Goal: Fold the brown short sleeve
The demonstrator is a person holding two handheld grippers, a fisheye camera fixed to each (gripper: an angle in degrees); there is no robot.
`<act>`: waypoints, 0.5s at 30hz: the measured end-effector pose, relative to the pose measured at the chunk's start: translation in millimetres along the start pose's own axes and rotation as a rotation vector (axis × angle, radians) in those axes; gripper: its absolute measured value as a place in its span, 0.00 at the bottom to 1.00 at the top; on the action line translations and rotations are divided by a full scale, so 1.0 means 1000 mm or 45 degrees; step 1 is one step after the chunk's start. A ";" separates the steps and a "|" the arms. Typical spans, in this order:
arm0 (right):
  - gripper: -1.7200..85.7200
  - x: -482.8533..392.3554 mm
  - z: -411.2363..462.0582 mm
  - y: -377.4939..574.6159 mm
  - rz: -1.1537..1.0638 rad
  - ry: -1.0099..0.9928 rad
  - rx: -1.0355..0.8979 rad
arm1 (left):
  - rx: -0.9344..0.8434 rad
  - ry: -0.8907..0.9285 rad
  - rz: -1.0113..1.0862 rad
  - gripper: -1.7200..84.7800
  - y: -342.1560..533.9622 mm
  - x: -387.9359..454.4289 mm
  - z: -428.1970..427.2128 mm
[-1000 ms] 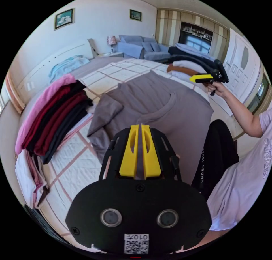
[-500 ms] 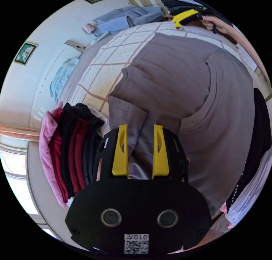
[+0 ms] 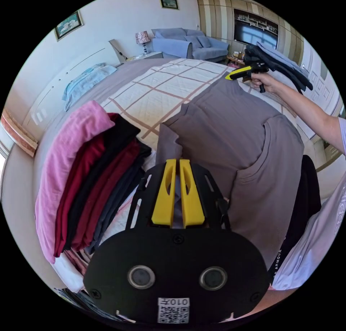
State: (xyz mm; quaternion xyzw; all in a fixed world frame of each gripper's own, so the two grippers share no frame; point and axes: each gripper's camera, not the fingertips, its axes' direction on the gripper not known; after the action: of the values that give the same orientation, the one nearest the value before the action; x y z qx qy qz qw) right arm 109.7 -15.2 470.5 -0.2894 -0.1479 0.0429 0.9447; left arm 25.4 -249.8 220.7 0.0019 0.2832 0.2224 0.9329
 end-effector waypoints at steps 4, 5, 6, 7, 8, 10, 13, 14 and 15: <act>0.06 -0.016 -0.068 0.026 -0.083 0.075 0.099 | 0.195 -0.023 -0.018 0.02 0.010 -0.002 -0.063; 0.06 -0.023 -0.094 0.040 -0.105 0.108 0.144 | 0.217 -0.030 -0.007 0.02 0.013 -0.002 -0.072; 0.06 -0.027 -0.108 0.049 -0.123 0.122 0.173 | 0.254 -0.033 0.031 0.02 0.021 -0.001 -0.092; 0.06 -0.037 -0.135 0.072 -0.175 0.157 0.240 | 0.291 -0.024 0.079 0.02 0.033 0.001 -0.111; 0.06 -0.047 -0.160 0.100 -0.229 0.199 0.307 | 0.316 -0.017 0.106 0.02 0.040 0.002 -0.121; 0.06 -0.057 -0.188 0.152 -0.324 0.195 0.435 | 0.422 0.072 0.250 0.02 0.084 0.009 -0.158; 0.06 -0.057 -0.200 0.241 -0.397 -0.020 0.521 | 0.409 0.206 0.389 0.02 0.146 0.026 -0.178; 0.05 -0.055 -0.191 0.272 -0.362 -0.106 0.493 | 0.386 0.223 0.404 0.02 0.158 0.029 -0.177; 0.05 -0.055 -0.185 0.286 -0.346 -0.139 0.471 | 0.333 0.269 0.401 0.02 0.181 0.034 -0.172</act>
State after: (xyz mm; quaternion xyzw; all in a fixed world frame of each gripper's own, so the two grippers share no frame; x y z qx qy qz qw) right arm 115.1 114.1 150.6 -0.0860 -0.2260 -0.0425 0.9694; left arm -115.7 -93.5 81.6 0.1439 0.4018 0.3257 0.8437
